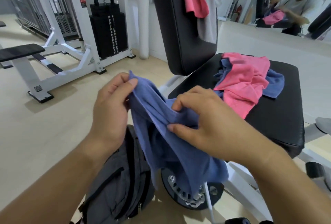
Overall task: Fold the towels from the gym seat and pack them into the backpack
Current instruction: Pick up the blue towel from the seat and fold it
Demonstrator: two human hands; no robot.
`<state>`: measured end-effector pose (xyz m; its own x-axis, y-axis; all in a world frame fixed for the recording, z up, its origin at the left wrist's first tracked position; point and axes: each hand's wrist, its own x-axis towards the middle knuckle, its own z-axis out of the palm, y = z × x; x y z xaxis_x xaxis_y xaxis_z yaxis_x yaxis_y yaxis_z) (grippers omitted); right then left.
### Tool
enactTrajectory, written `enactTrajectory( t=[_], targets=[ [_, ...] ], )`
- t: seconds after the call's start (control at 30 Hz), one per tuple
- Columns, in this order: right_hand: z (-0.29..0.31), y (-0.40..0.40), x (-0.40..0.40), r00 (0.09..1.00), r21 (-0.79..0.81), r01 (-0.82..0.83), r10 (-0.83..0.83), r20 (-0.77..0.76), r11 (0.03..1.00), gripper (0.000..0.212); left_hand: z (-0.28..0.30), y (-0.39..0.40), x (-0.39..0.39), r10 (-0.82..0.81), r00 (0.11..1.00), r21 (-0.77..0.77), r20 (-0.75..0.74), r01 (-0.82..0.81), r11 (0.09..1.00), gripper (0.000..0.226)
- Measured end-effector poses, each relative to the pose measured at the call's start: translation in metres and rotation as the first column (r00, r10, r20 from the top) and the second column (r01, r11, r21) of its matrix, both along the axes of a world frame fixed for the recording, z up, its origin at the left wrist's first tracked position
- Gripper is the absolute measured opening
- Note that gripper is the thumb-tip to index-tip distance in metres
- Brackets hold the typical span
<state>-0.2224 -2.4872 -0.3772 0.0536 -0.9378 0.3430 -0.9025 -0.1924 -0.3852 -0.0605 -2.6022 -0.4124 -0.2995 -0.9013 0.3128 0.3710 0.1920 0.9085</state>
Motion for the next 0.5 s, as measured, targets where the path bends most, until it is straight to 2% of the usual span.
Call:
enactTrajectory(
  t=[0.07, 0.13, 0.23, 0.33, 0.43, 0.5],
  targets=[
    [-0.008, 0.0, 0.018, 0.998, 0.03, -0.029, 0.028, 0.055, 0.999, 0.015, -0.002, -0.005, 0.013, 0.073, 0.996, 0.063, -0.05, -0.07, 0.996, 0.035],
    [-0.015, 0.003, 0.039, 0.992, 0.087, -0.078, 0.068, 0.107, 0.993, 0.024, -0.004, -0.009, 0.027, 0.163, 0.986, 0.091, -0.043, -0.158, 0.983, 0.032],
    [-0.019, 0.011, 0.067, 0.99, 0.13, -0.132, 0.124, 0.066, 0.983, 0.042, -0.005, -0.011, 0.047, 0.29, 0.957, 0.103, 0.004, -0.289, 0.952, 0.026],
    [-0.02, 0.018, 0.088, 0.988, 0.19, -0.157, 0.157, 0.014, 0.969, 0.049, -0.006, -0.011, 0.066, 0.41, 0.905, 0.032, 0.113, -0.416, 0.909, 0.03],
    [-0.022, 0.025, 0.097, 0.973, 0.241, -0.23, 0.222, 0.057, 0.943, 0.045, -0.012, -0.015, 0.086, 0.499, 0.838, -0.086, 0.222, -0.493, 0.866, 0.025],
    [-0.023, 0.025, 0.094, 0.965, 0.241, -0.259, 0.26, 0.029, 0.935, 0.042, -0.018, -0.016, 0.098, 0.541, 0.792, -0.125, 0.283, -0.528, 0.84, 0.024]
  ],
)
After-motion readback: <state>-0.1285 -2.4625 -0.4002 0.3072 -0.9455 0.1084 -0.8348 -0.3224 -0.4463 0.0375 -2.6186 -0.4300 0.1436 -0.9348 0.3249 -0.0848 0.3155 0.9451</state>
